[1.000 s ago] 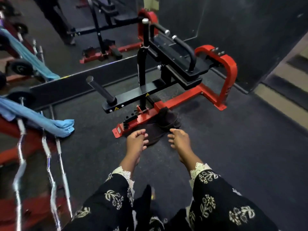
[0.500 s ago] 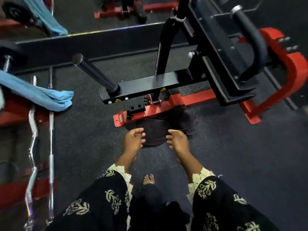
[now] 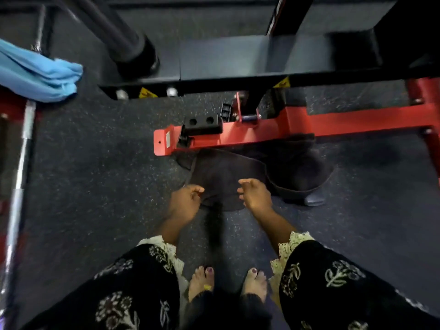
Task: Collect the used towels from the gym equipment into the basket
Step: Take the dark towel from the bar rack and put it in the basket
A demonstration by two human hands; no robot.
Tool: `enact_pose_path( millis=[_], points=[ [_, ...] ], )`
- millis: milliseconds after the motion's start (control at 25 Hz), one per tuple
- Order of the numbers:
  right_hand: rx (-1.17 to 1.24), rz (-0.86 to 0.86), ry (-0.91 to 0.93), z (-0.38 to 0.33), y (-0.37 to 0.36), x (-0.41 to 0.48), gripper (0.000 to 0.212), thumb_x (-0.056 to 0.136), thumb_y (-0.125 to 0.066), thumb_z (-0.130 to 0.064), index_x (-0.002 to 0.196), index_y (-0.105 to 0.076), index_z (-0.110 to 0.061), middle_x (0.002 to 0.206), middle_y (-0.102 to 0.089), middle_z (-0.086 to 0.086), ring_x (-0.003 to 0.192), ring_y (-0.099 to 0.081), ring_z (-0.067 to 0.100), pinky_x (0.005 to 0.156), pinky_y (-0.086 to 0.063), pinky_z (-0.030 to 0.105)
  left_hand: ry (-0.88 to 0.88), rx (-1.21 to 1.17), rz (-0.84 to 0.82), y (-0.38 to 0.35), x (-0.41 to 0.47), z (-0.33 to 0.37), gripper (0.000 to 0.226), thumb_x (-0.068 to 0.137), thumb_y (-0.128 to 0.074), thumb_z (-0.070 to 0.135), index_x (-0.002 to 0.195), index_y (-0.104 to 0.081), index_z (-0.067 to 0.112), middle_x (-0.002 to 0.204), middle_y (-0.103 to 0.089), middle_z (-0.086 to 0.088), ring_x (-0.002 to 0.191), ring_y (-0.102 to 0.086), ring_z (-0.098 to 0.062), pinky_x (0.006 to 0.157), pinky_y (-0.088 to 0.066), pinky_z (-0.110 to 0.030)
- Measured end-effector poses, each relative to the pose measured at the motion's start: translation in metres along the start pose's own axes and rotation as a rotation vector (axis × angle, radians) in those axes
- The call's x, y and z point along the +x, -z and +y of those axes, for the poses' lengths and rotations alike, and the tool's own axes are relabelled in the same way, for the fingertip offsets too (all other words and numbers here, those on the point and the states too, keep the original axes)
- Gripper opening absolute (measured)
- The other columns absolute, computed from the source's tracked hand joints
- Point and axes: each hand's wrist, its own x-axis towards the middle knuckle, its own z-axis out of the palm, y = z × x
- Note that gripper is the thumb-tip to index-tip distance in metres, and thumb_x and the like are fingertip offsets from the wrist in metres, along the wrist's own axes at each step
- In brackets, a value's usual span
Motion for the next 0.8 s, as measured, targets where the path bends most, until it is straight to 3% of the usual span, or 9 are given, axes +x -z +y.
enact_pose_path(
  millis=[200,280,360,400,520,600,640,720,800],
  points=[
    [-0.271,-0.127,0.008,0.074,-0.057,0.104,0.030,0.089,-0.062,-0.029,0.117,-0.066,-0.018,0.123,-0.067,0.003,0.117,-0.059,0.023,0.094,-0.041,0.023,-0.132,0.388,-0.128,-0.089,0.092,-0.065,0.050,0.089,-0.057,0.014,0.138,-0.048,0.014,0.143,-0.046,-0.010,0.131,-0.045,-0.028,0.112,-0.033,-0.033],
    [-0.365,-0.198,0.061,0.091,-0.075,0.126,0.047,0.084,-0.070,-0.028,0.128,-0.058,-0.019,0.129,-0.061,0.004,0.122,-0.055,0.022,0.094,-0.039,0.022,-0.149,0.564,-0.163,-0.114,0.115,-0.086,0.060,0.088,-0.061,0.023,0.143,-0.038,0.020,0.152,-0.032,-0.006,0.138,-0.032,-0.030,0.112,-0.033,-0.041],
    [-0.484,-0.282,0.153,0.104,-0.092,0.141,0.069,0.080,-0.075,-0.024,0.141,-0.044,-0.019,0.141,-0.049,0.008,0.128,-0.049,0.024,0.102,-0.036,0.023,-0.120,0.714,-0.188,-0.132,0.131,-0.103,0.049,0.092,-0.055,0.023,0.139,-0.043,0.020,0.153,-0.031,-0.005,0.140,-0.028,-0.031,0.109,-0.036,-0.047],
    [-0.529,-0.315,0.178,0.108,-0.097,0.146,0.078,0.079,-0.075,-0.023,0.146,-0.036,-0.019,0.145,-0.043,0.010,0.132,-0.044,0.025,0.106,-0.034,0.025,-0.104,0.760,-0.197,-0.139,0.137,-0.108,0.038,0.093,-0.050,0.020,0.132,-0.052,0.017,0.148,-0.040,-0.008,0.136,-0.034,-0.031,0.106,-0.040,-0.046],
    [-0.590,-0.346,0.220,0.115,-0.102,0.153,0.089,0.079,-0.075,-0.019,0.152,-0.025,-0.019,0.150,-0.035,0.012,0.136,-0.039,0.027,0.111,-0.031,0.029,-0.063,0.565,-0.180,-0.147,0.143,-0.109,0.021,0.093,-0.043,0.012,0.103,-0.062,0.010,0.114,-0.064,-0.017,0.108,-0.059,-0.034,0.088,-0.048,-0.039],
    [-0.633,-0.371,0.234,0.113,-0.100,0.146,0.086,0.080,-0.074,-0.016,0.151,-0.027,-0.018,0.149,-0.036,0.013,0.135,-0.041,0.027,0.111,-0.031,0.027,-0.085,0.425,-0.197,-0.146,0.139,-0.107,0.018,0.094,-0.042,0.012,0.101,-0.058,0.009,0.111,-0.064,-0.018,0.104,-0.062,-0.036,0.087,-0.047,-0.040],
    [-0.688,-0.402,0.239,0.112,-0.099,0.141,0.082,0.081,-0.073,-0.016,0.150,-0.030,-0.017,0.149,-0.037,0.014,0.135,-0.041,0.027,0.111,-0.029,0.026,-0.092,0.405,-0.231,-0.146,0.135,-0.106,0.020,0.094,-0.044,0.011,0.105,-0.060,0.009,0.119,-0.062,-0.018,0.111,-0.059,-0.035,0.093,-0.047,-0.041],
    [-0.835,-0.461,0.249,0.111,-0.101,0.130,0.072,0.084,-0.070,-0.021,0.147,-0.036,-0.013,0.149,-0.038,0.014,0.137,-0.036,0.026,0.111,-0.025,0.024,-0.095,0.455,-0.357,-0.146,0.125,-0.107,0.031,0.094,-0.047,0.013,0.123,-0.059,0.011,0.150,-0.037,-0.013,0.137,-0.038,-0.030,0.110,-0.036,-0.045],
    [-0.897,-0.471,0.276,0.112,-0.104,0.126,0.069,0.086,-0.068,-0.023,0.146,-0.036,-0.014,0.155,-0.030,0.012,0.140,-0.032,0.027,0.114,-0.027,0.026,-0.122,0.660,-0.443,-0.147,0.120,-0.108,0.045,0.096,-0.047,0.021,0.141,-0.046,0.021,0.163,-0.003,-0.001,0.149,-0.006,-0.028,0.115,-0.023,-0.053]
  ],
)
